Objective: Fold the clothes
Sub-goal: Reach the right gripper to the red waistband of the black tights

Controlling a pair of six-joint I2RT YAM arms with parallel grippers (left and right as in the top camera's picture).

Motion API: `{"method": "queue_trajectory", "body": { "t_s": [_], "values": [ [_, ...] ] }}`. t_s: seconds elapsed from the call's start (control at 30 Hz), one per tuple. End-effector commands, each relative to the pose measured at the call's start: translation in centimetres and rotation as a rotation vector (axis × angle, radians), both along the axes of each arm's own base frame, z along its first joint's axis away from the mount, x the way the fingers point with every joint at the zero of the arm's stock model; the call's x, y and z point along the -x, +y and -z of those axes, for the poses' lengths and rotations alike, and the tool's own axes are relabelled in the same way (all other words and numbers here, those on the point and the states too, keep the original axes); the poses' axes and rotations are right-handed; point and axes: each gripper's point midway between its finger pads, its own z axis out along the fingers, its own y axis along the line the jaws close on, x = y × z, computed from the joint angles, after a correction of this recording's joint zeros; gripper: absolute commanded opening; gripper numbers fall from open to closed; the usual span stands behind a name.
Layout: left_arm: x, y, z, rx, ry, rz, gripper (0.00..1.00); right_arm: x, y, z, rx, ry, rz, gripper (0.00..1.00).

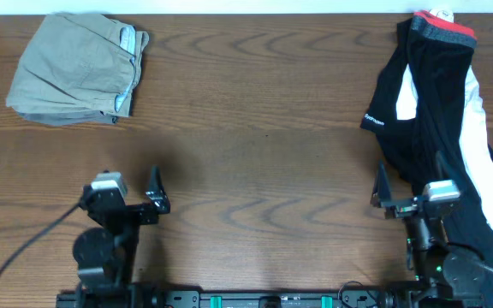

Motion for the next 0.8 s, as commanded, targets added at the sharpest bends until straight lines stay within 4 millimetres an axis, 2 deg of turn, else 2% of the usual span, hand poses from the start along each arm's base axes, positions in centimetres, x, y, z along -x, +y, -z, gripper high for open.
{"method": "queue_trajectory", "body": {
  "t_s": [0.0, 0.2, 0.4, 0.6, 0.7, 0.77],
  "values": [
    [-1.0, -0.2, -2.3, 0.003, 0.036, 0.015, 0.98, -0.6, 0.1, -2.2, 0.008, 0.014, -0.004, 0.99],
    [-3.7, -0.1, -5.6, 0.012, 0.159, 0.017, 0.98, -3.7, 0.1, -3.5, 0.01, 0.168, -0.005, 0.99],
    [-5.8, 0.0, -7.3, 0.012, 0.334, 0.022, 0.98, -7.6, 0.6, -4.3, 0.012, 0.34, -0.028, 0.99],
    [-7.6, 0.1, -7.2, 0.024, 0.477, 0.025, 0.98, -11.4, 2.4, -5.0, 0.001, 0.473, -0.133, 0.99],
    [-8.5, -0.1, -6.1, 0.035, 0.532, 0.036, 0.98, -13.1, 3.3, -4.6, -0.009, 0.533, -0.184, 0.99],
    [-9.1, -1.0, -5.2, 0.065, 0.563, 0.085, 0.98, -14.3, 3.5, -4.0, -0.015, 0.582, -0.196, 0.99]
  ]
}}
